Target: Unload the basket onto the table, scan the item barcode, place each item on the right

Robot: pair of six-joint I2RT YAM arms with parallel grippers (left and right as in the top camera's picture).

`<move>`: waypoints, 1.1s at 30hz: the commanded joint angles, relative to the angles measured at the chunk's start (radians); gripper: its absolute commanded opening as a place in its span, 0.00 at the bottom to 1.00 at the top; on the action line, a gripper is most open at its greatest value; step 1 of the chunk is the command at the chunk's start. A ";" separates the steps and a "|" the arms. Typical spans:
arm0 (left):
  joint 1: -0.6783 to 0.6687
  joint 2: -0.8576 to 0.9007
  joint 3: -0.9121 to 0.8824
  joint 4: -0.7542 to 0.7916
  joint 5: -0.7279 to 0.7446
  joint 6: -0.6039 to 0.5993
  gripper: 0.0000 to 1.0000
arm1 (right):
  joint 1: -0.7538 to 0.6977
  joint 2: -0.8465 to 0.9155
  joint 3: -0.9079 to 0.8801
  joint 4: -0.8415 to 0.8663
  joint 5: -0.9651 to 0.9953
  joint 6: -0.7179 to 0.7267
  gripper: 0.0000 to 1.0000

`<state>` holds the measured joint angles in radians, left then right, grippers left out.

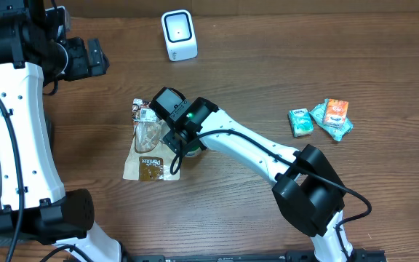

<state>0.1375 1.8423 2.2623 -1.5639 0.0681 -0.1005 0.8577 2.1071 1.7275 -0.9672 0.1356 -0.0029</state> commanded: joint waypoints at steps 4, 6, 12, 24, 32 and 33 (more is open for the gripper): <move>0.000 0.005 -0.003 0.001 0.003 0.011 1.00 | -0.005 0.014 -0.006 0.005 0.006 0.030 0.61; 0.000 0.005 -0.003 0.001 0.003 0.011 0.99 | -0.009 0.014 -0.004 0.000 0.006 0.030 0.59; 0.000 0.005 -0.003 0.001 0.003 0.011 1.00 | -0.027 0.012 0.008 -0.034 0.006 0.029 0.54; 0.000 0.005 -0.003 0.001 0.003 0.011 1.00 | -0.119 -0.058 0.054 -0.117 0.002 -0.010 0.51; 0.000 0.005 -0.003 0.001 0.003 0.011 1.00 | -0.204 -0.063 0.050 -0.146 -0.168 -0.242 0.50; 0.000 0.005 -0.003 0.001 0.003 0.011 1.00 | -0.211 -0.063 0.050 -0.148 -0.196 -0.267 0.50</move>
<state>0.1375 1.8423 2.2623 -1.5639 0.0681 -0.1005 0.6567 2.0983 1.7473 -1.1137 0.0460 -0.1524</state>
